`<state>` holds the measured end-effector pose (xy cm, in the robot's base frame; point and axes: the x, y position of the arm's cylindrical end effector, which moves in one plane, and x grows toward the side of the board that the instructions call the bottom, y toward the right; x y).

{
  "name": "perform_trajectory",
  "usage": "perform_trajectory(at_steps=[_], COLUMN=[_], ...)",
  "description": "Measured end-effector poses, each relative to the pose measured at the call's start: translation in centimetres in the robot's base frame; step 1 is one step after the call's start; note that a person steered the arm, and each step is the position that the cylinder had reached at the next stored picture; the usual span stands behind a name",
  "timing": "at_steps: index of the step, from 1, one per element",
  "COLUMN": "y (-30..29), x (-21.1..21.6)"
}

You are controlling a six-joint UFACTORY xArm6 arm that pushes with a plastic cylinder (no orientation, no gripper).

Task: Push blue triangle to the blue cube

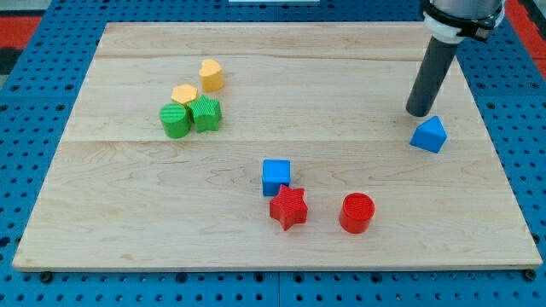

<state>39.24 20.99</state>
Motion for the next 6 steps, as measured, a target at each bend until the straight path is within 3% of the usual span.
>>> perform_trajectory(at_steps=[1,4,5,6], y=[3.8,-11.6,-15.3,-14.1], x=[3.1,6.3,10.5,12.9])
